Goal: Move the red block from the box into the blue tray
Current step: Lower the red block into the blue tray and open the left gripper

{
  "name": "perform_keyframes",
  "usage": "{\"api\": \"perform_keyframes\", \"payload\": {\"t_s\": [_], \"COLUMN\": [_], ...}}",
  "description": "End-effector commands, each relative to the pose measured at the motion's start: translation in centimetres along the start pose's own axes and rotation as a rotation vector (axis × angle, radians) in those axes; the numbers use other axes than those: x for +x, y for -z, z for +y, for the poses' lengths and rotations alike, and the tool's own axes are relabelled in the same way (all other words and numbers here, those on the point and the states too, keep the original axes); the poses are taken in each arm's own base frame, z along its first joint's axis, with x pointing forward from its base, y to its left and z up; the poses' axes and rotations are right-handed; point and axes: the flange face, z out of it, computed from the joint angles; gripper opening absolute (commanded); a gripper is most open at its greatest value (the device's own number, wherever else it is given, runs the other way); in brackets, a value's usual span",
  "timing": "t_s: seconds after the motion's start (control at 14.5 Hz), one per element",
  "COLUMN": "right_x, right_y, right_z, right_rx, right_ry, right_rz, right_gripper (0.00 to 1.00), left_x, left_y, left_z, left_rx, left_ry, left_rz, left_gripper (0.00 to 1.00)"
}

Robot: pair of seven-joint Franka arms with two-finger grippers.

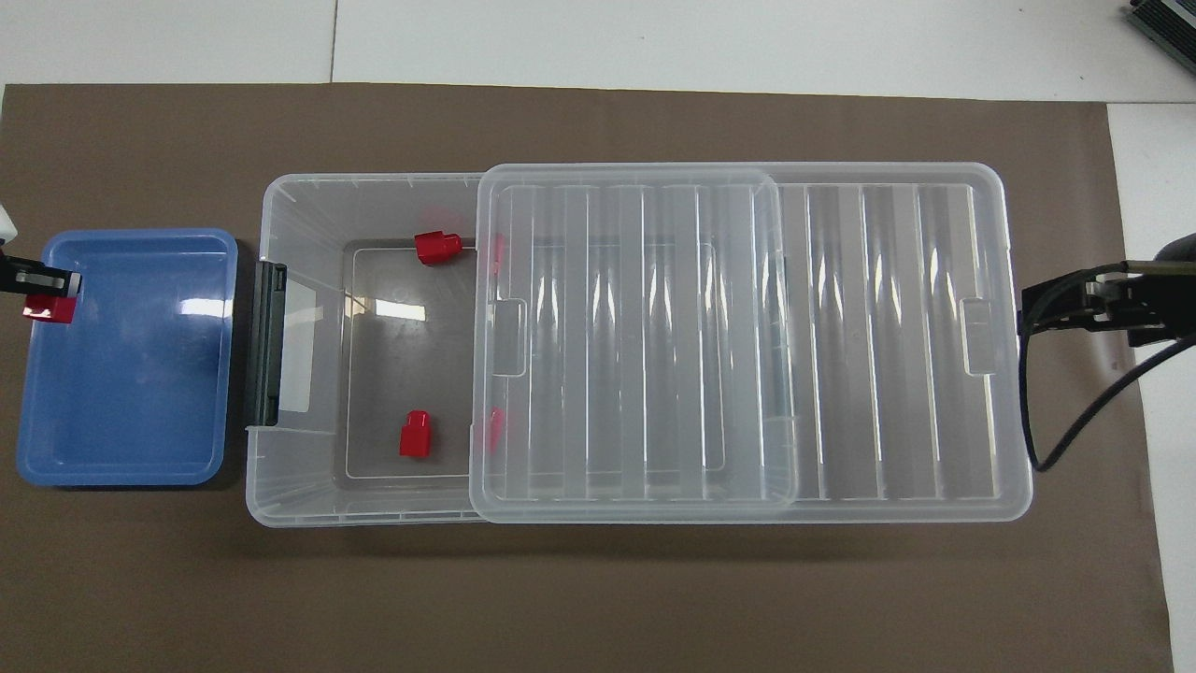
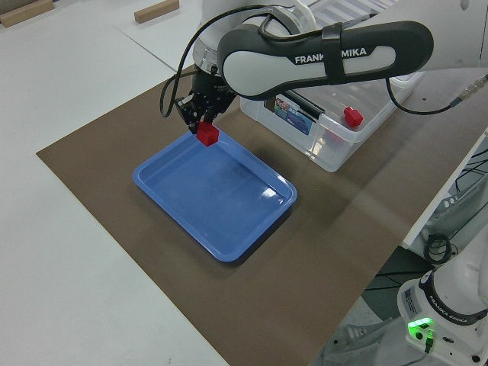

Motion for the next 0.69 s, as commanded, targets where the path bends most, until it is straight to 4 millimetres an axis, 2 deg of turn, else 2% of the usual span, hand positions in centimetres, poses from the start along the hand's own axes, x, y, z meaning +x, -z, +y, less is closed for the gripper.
{"api": "perform_keyframes", "payload": {"t_s": [0.0, 0.07, 0.14, 0.28, 0.34, 0.41, 0.62], "right_x": [-0.9, -0.8, -0.6, -0.6, -1.0, -0.9, -0.6], "right_y": [-3.3, -4.6, -5.0, -6.2, -6.7, -7.6, -9.8], "right_z": [2.5, 3.3, 4.0, 5.7, 6.5, 7.2, 9.4], "right_rx": [0.007, 0.008, 0.009, 0.006, 0.006, 0.007, 0.009], "right_ry": [-0.053, -0.068, -0.08, -0.065, -0.053, -0.062, -0.112], "right_rz": [0.049, 0.061, 0.071, 0.056, 0.052, 0.081, 0.149], "right_gripper": [1.0, 0.98, 0.82, 0.3, 0.09, 0.0, 0.0], "left_x": [-1.5, -2.0, -2.1, -2.2, -2.2, -2.1, -2.8], "left_y": [-2.6, -3.5, -4.4, -5.9, -6.6, -7.2, -9.5], "left_z": [0.4, 0.6, 0.8, 0.9, 0.9, 0.9, 1.2], "left_rx": [-0.033, -0.052, -0.067, -0.069, -0.068, -0.062, -0.051], "left_ry": [0.041, 0.064, 0.093, 0.13, 0.128, 0.129, 0.136], "left_rz": [0.032, 0.037, 0.04, 0.035, 0.031, 0.039, 0.051], "left_gripper": [0.0, 0.0, 0.0, 0.0, 0.0, 0.0, 0.0]}}
